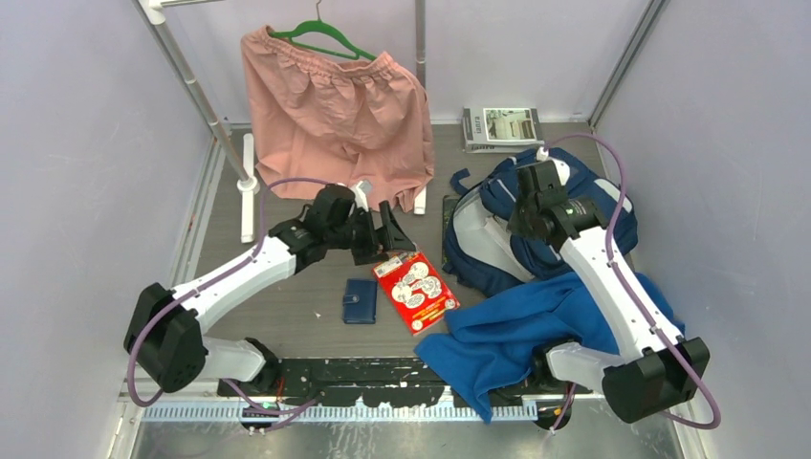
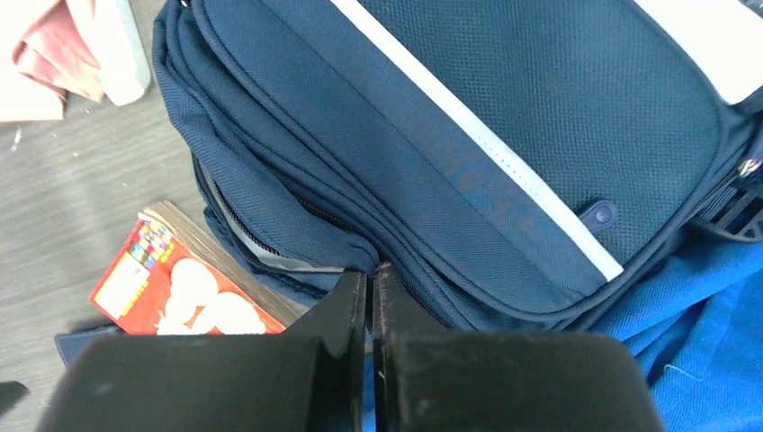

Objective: Pack the student bag
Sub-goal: Place the book in the student bag, then pick up the book from the center of the board.

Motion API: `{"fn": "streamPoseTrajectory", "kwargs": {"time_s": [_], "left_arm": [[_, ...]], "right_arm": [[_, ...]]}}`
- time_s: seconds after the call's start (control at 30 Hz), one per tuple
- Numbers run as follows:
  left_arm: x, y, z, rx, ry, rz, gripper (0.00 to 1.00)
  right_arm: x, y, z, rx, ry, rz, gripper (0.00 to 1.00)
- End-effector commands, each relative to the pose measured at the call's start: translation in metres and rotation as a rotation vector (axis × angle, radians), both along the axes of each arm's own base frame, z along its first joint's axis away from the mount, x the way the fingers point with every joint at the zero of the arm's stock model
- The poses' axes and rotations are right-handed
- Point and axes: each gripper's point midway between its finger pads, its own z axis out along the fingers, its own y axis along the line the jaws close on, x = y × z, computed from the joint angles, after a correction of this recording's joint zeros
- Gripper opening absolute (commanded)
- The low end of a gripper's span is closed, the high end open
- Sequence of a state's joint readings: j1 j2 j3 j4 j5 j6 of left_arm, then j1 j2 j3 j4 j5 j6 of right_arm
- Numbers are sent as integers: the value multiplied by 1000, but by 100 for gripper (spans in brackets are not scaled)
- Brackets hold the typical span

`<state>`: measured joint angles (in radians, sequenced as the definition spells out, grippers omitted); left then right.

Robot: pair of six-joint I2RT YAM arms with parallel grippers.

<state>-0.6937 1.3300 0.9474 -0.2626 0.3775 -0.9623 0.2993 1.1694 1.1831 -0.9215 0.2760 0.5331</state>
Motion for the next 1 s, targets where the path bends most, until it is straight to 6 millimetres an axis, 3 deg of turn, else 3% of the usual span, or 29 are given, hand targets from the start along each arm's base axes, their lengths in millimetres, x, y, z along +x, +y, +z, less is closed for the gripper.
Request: {"fn": "streamPoseTrajectory", "kwargs": {"time_s": [0.0, 0.03, 0.1, 0.17, 0.27, 0.33, 0.4, 0.47, 0.53, 0.63, 0.8, 0.97], "left_arm": [[5, 17, 9, 48, -72, 2, 86], [6, 19, 5, 70, -69, 1, 86], [9, 21, -1, 103, -64, 2, 86], [10, 23, -7, 131, -49, 7, 86], [11, 31, -18, 180, -17, 29, 86], [10, 35, -26, 207, 3, 40, 86], [10, 39, -34, 230, 21, 51, 85], [11, 46, -44, 272, 33, 76, 83], [13, 56, -50, 323, 33, 110, 82], [10, 62, -51, 336, 26, 119, 81], [0, 60, -54, 321, 49, 76, 80], [-7, 63, -61, 315, 74, 88, 80]], "right_arm": [[-27, -11, -16, -11, 56, -25, 5], [-29, -13, -22, -17, 72, -35, 14], [-32, -16, -23, -28, 88, -55, 48], [-28, -11, -5, 7, 35, -40, 67], [-18, 15, 40, 98, -135, 60, 79], [-12, 45, 67, 152, -239, 154, 82], [-12, 80, 71, 158, -255, 258, 83], [-15, 117, 52, 137, -187, 375, 82], [-26, 161, 21, 167, -63, 532, 82], [-33, 197, -20, 259, 48, 667, 82], [-33, 212, -81, 232, 225, 747, 82], [-10, 198, -116, 206, 258, 673, 81]]}}
